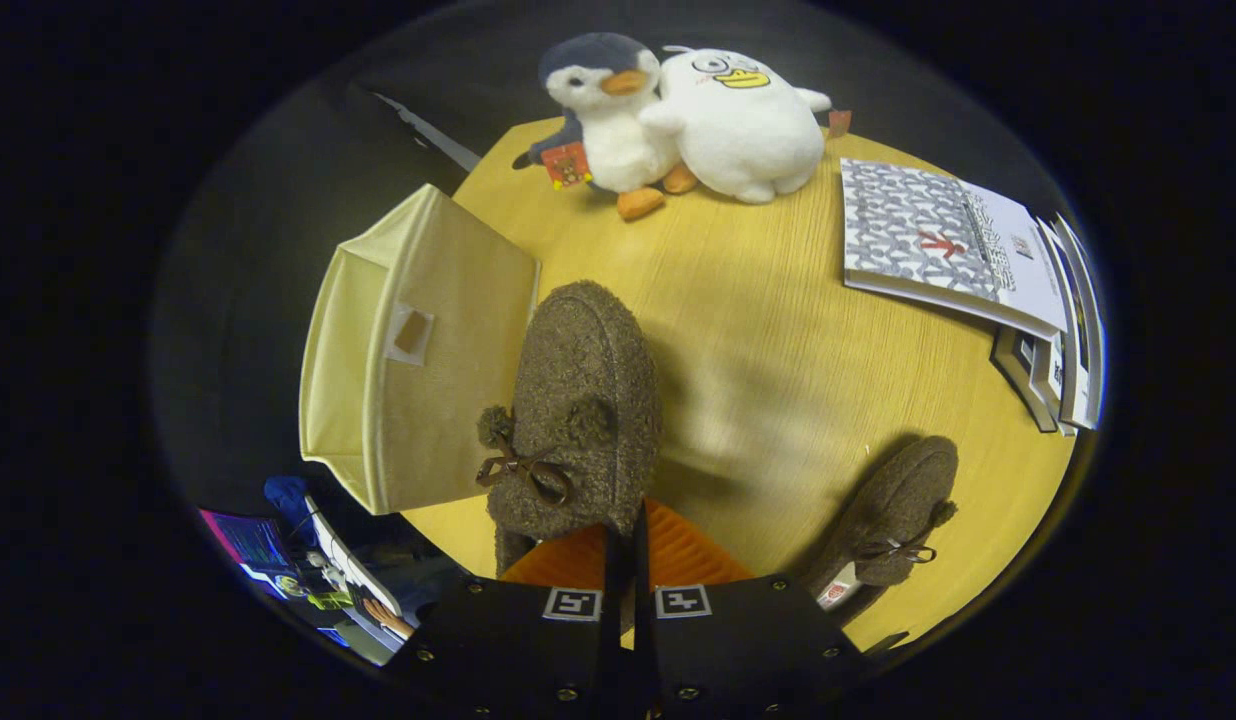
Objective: Open the storage box then place both shoes into the box .Put the left shoe in first, then the right shoe, with the right side of both shoes facing outward in a uniform manner.
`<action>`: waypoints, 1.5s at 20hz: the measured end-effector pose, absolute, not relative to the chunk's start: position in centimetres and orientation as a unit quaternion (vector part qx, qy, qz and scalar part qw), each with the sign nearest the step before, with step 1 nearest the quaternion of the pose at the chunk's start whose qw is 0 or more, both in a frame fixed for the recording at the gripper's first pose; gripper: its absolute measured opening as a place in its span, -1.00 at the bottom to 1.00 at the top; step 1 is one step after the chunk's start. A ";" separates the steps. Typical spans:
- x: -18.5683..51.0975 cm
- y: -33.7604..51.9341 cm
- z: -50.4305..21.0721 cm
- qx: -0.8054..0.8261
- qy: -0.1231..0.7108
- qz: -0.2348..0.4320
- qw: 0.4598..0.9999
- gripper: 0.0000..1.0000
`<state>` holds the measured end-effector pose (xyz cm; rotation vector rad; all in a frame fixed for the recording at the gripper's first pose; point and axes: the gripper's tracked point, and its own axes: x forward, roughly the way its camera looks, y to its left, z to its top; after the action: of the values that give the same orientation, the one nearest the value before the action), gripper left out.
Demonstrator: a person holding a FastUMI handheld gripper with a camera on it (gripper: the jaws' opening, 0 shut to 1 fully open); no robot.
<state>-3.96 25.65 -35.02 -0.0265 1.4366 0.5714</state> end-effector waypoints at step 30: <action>-1.4 49.4 -32.9 -0.170 0.599 0.388 0.679 -0.89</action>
<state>-1.37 49.38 -32.89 -0.3828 1.3458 0.8714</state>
